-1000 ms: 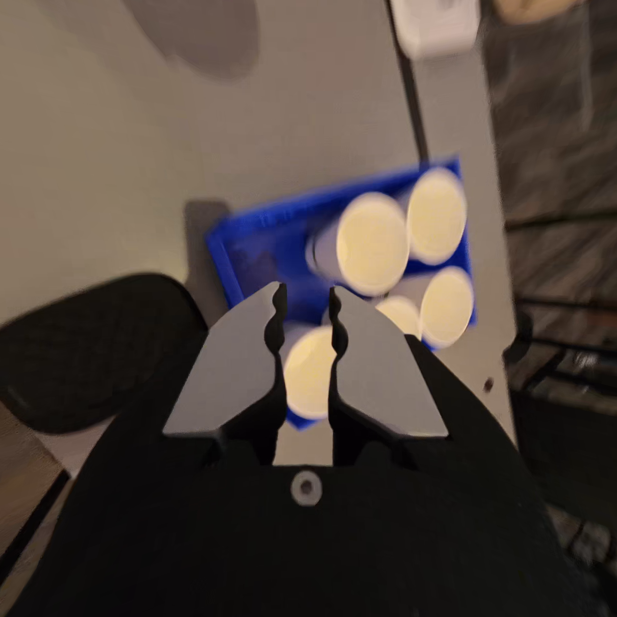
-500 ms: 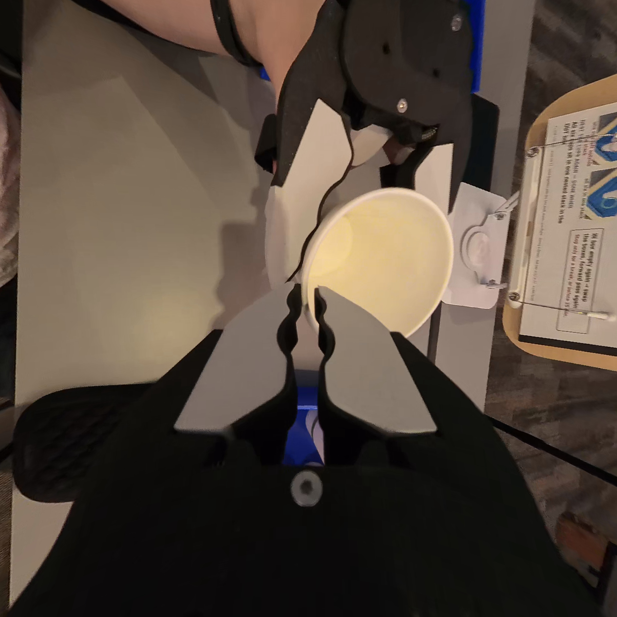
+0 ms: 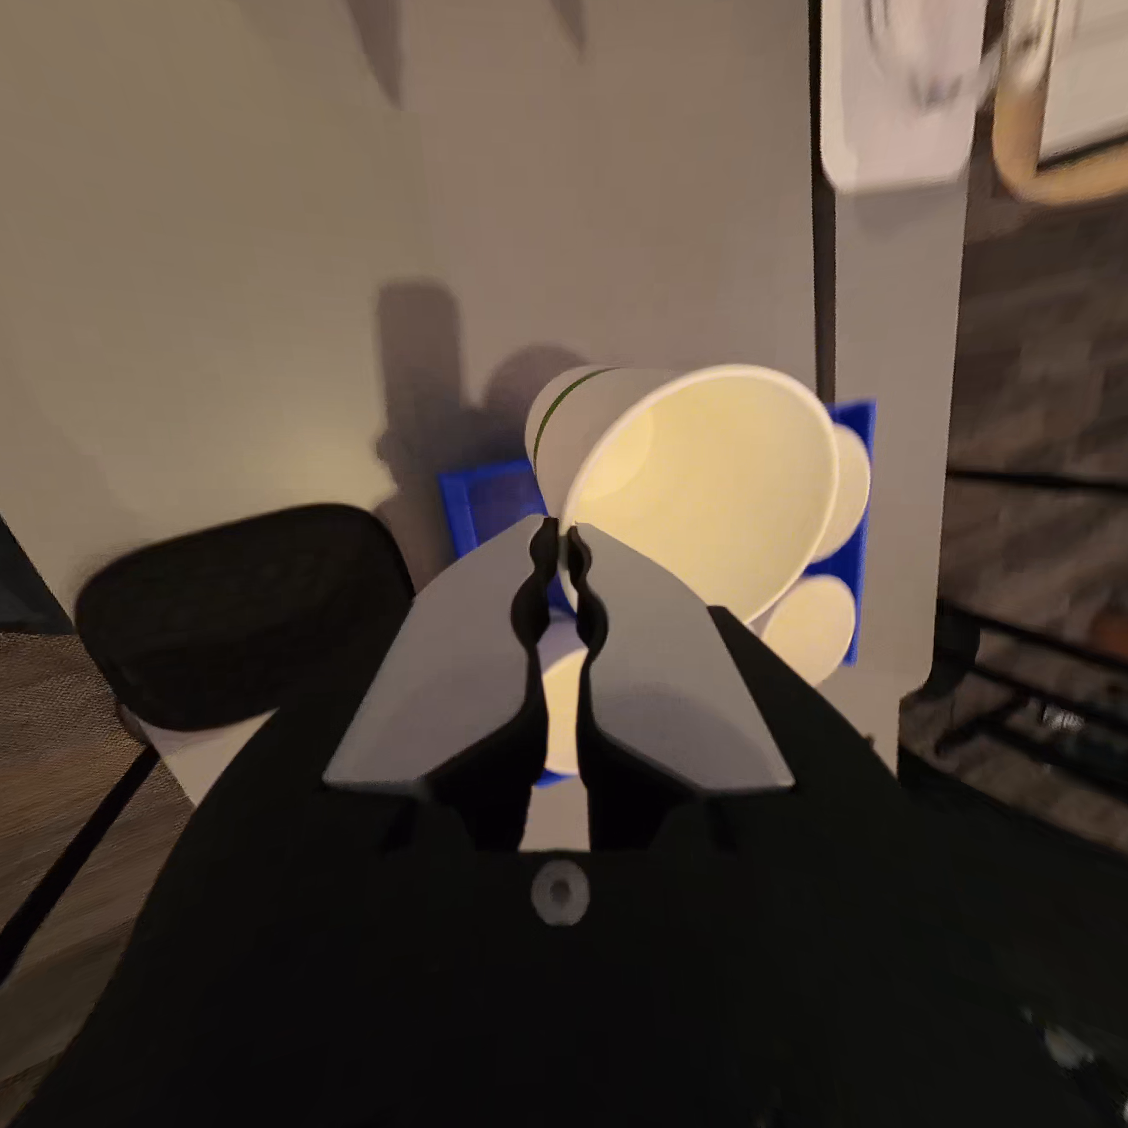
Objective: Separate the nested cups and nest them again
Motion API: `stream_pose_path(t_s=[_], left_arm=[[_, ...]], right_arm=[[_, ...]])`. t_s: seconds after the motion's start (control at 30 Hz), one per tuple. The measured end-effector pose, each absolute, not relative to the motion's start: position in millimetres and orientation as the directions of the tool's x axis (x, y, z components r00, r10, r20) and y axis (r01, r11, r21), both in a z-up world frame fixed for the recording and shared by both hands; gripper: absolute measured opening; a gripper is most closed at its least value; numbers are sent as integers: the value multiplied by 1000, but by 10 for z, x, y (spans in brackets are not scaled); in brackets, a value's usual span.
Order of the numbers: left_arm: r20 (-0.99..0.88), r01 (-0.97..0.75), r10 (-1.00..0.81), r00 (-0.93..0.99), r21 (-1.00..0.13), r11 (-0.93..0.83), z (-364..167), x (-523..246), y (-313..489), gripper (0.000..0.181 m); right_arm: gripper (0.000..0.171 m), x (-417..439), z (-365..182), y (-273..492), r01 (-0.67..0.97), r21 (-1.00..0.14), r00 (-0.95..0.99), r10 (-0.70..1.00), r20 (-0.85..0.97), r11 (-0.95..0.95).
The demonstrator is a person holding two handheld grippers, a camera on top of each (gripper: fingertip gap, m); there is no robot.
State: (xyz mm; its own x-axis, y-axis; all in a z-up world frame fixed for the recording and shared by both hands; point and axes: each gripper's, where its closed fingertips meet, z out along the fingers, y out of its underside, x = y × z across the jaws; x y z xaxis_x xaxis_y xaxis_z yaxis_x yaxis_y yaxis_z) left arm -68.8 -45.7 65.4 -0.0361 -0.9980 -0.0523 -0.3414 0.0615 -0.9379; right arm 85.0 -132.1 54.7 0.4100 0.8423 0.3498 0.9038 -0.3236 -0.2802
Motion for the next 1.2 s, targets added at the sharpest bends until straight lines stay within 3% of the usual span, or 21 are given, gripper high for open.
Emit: stream_pose_path(t_s=[0.1, 0.3, 0.53, 0.8, 1.1, 1.2], left_arm=[[-40, -334, -999, -3, -942, 38, 682, -713, -384, 106], [-64, -356, -997, 49, -933, 42, 623, -685, -298, 103], [-370, -622, -887, 277, -773, 128, 263, -814, 185, 98], [-616, -764, -677, 403, -633, 121, 276, -1089, 565, 93], [-620, -780, -673, 403, -617, 101, 225, -1102, 587, 93], [-554, -754, -736, 389, -651, 91, 163, -1019, 508, 94]], right_arm=[[3, 1167, 442, -1386, 871, -286, 482, 804, 348, -399], [3, 1368, -26, -1485, 876, -160, 482, 815, 322, -455], [3, 1340, -578, -1471, 902, -38, 423, 865, 269, -429], [3, 1249, -697, -1415, 908, -45, 416, 887, 202, -415], [3, 1214, -703, -1373, 904, -75, 427, 880, 210, -421], [19, 1200, -695, -1348, 896, -109, 444, 865, 233, -430]])
